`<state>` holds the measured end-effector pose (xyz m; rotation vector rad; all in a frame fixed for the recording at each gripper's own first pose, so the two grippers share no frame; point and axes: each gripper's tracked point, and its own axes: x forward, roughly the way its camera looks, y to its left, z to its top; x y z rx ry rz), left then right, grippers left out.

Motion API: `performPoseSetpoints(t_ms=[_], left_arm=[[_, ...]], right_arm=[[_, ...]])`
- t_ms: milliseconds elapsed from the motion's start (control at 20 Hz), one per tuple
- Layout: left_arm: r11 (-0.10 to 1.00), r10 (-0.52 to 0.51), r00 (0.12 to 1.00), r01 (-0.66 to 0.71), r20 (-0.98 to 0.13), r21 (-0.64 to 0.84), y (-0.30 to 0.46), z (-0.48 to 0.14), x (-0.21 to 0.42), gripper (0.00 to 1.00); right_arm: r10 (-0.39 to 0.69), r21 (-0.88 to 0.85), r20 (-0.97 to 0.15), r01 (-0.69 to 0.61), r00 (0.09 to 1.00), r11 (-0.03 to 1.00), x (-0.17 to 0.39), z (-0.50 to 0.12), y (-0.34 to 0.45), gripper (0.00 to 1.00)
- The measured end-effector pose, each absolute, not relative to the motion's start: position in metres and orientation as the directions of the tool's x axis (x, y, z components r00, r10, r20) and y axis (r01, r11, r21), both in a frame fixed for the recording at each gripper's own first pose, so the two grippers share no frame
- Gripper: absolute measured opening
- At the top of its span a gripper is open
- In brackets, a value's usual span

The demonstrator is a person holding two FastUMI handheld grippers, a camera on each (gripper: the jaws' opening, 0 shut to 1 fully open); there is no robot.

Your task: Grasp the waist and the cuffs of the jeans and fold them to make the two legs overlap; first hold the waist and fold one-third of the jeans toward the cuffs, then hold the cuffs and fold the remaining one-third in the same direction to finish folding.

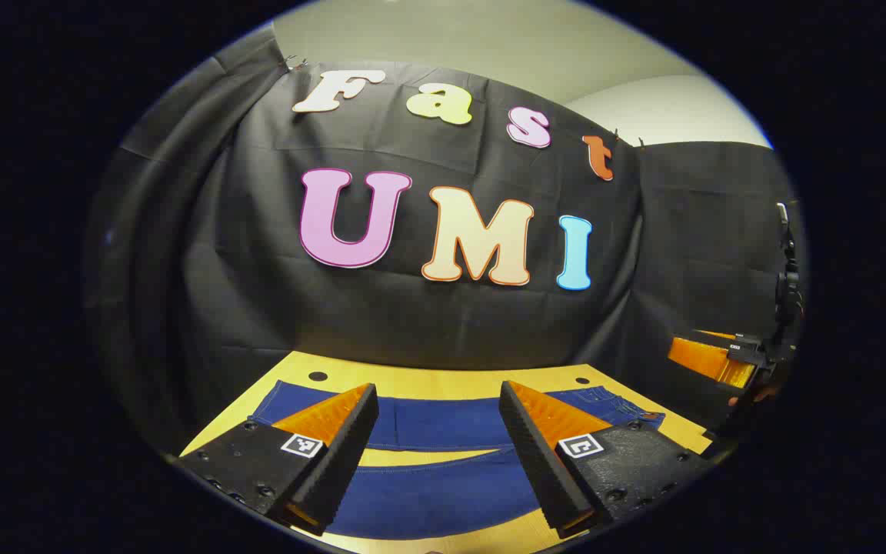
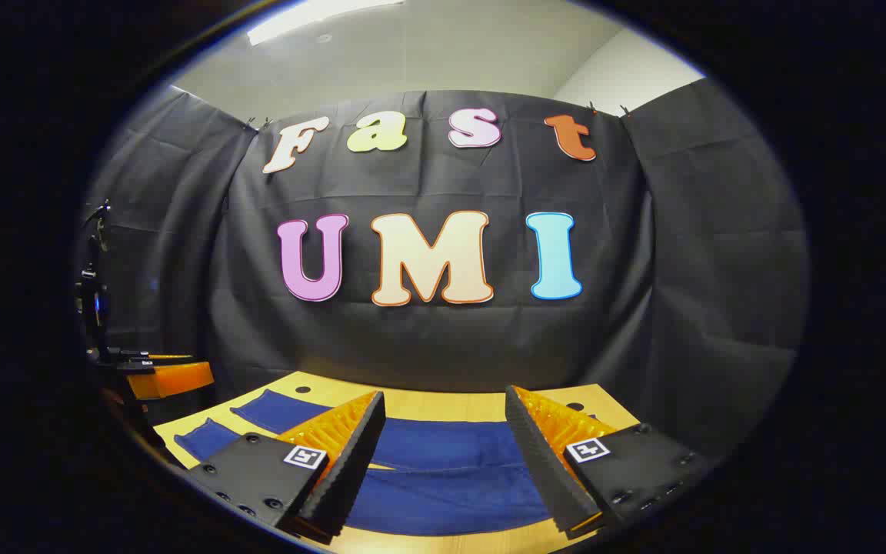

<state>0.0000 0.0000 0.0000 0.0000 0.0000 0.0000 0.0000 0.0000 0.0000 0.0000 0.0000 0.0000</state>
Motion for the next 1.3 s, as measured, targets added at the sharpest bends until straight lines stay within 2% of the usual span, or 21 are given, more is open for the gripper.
performPoseSetpoints(t_ms=[200, 350, 400, 650, 750, 850, 950, 1200, 1300], left_arm=[[1.000, 0.006, 1.000, -0.007, -0.025, -0.029, 0.005, -0.009, -0.002, 0.95], [0.999, 0.019, 0.999, -0.020, -0.038, -0.038, 0.009, -0.013, -0.005, 0.95], [0.999, 0.022, 0.999, -0.023, -0.045, -0.035, 0.010, -0.015, -0.006, 0.96], [1.000, 0.012, 0.998, -0.014, -0.068, -0.023, 0.014, -0.026, -0.012, 0.93], [0.998, -0.026, 0.996, 0.021, -0.091, -0.054, 0.012, -0.038, -0.012, 0.95], [0.996, -0.059, 0.988, 0.050, -0.143, -0.069, 0.018, -0.057, -0.015, 0.95], [0.996, -0.084, 0.979, 0.075, -0.188, -0.053, 0.028, -0.072, -0.018, 0.94], [0.974, -0.164, 0.910, 0.211, -0.381, 0.084, 0.062, -0.121, -0.037, 0.95], [0.959, -0.146, 0.872, 0.240, -0.468, 0.148, 0.089, -0.139, -0.045, 0.95]], right_arm=[[-0.006, -0.027, -0.026, 0.005, 1.000, 1.000, -0.003, -0.007, -0.002, 0.97], [0.008, -0.023, -0.047, -0.009, 0.999, 1.000, -0.006, -0.014, 0.005, 0.97], [0.012, -0.024, -0.053, -0.013, 0.999, 1.000, -0.006, -0.017, 0.007, 0.94], [0.027, -0.039, -0.064, -0.029, 0.998, 0.999, -0.008, -0.022, 0.014, 0.95], [0.032, -0.034, -0.073, -0.034, 0.997, 0.999, -0.009, -0.025, 0.015, 1.00], [0.041, -0.036, -0.091, -0.044, 0.995, 0.998, -0.011, -0.029, 0.016, 0.95], [0.026, -0.056, -0.086, -0.031, 0.996, 0.998, -0.015, -0.026, 0.007, 0.98], [0.003, -0.056, -0.153, -0.012, 0.988, 0.998, -0.022, -0.045, -0.009, 0.99], [-0.001, -0.052, -0.180, -0.008, 0.984, 0.999, -0.023, -0.051, -0.012, 0.99]])
